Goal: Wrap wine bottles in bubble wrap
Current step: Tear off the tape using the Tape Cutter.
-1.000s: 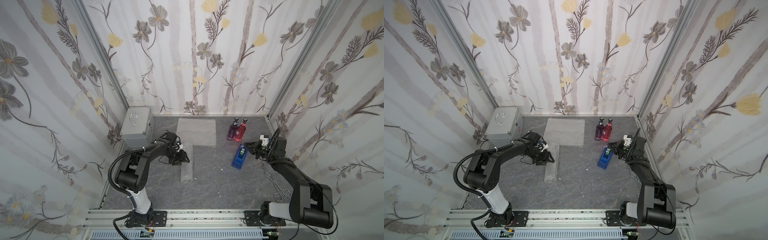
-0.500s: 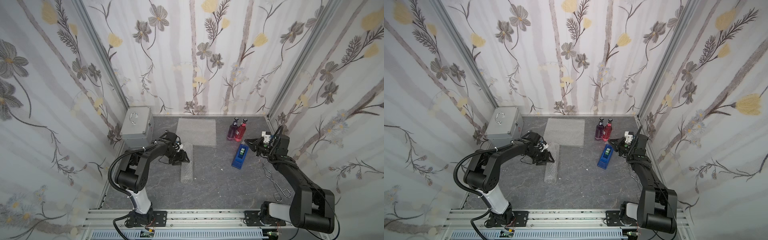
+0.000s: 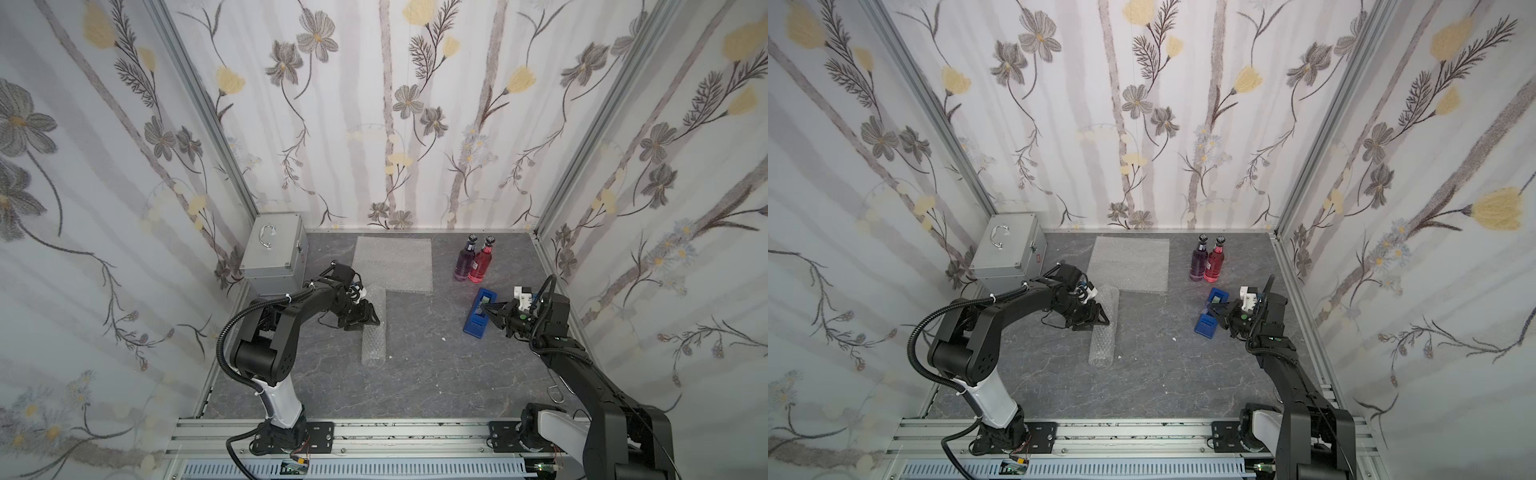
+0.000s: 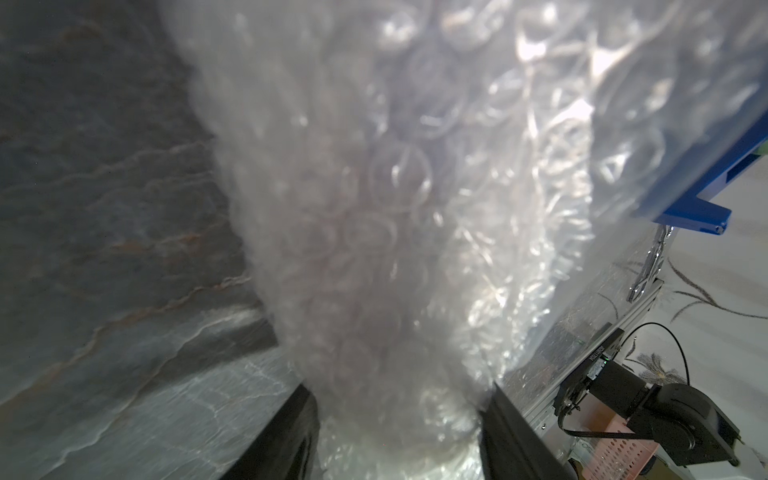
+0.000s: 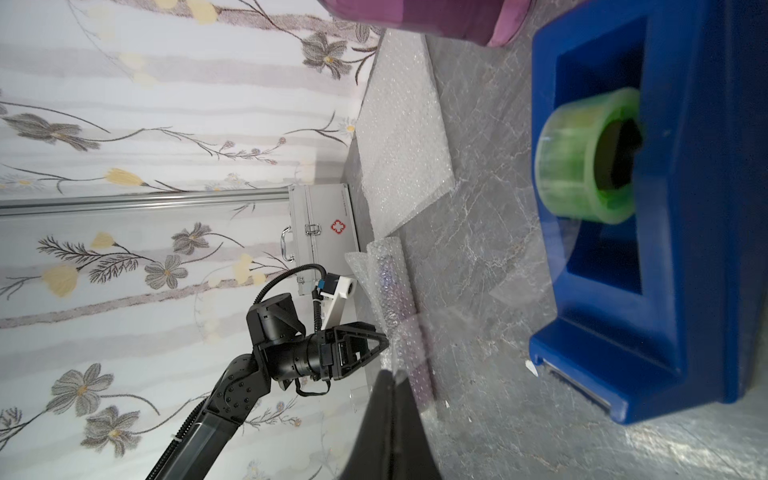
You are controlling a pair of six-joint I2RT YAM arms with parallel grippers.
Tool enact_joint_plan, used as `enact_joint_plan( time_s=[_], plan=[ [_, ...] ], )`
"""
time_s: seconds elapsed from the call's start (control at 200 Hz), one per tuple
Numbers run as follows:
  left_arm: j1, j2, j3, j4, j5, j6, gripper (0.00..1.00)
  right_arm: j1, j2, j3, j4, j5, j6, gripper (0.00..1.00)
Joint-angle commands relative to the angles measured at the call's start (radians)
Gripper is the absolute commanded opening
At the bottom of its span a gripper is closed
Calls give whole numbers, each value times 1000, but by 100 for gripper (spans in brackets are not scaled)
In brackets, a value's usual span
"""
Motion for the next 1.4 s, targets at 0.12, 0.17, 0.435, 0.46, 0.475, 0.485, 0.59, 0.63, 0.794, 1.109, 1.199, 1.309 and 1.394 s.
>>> enact_joint_plan(
  time_s=[0.12,0.17,0.435,0.46,0.475,0.485,0.59,0.63,0.794,1.109,1.199,1.309,1.394],
  plan=[
    [-1,11,-2,-55,-90,4,59,22,-74,-60,-26,29,-3,0],
    [-2,10,-3,-54,-90,4,59,31,-86,-65,-31,33,-1,0],
    [-4,6,-4,-50,-94,4,59,67,-92,-124,-12,52,-4,0],
    [-6,5,-5,-51,-94,4,59,69,-91,-132,-7,54,-4,0],
    [-6,5,-6,-52,-94,4,59,70,-90,-138,-4,57,-4,0],
    [-7,4,-6,-51,-96,3,59,71,-90,-141,-3,58,-4,0],
    [-10,5,-6,-53,-97,6,59,79,-70,-156,0,72,-19,0],
    [-13,4,-4,-54,-100,7,59,82,-58,-157,2,77,-25,0],
    [-20,3,-3,-56,-106,9,59,106,5,-157,12,114,-49,0],
    [-21,10,1,-56,-104,9,59,157,62,-127,-61,229,-113,0],
    [-22,13,0,-56,-104,10,59,169,28,-90,-105,245,-113,0],
    [-22,15,2,-57,-101,10,59,181,-16,-42,-157,257,-113,0],
    [-22,13,2,-58,-104,11,59,197,-32,-39,-174,297,-121,0]
  ],
)
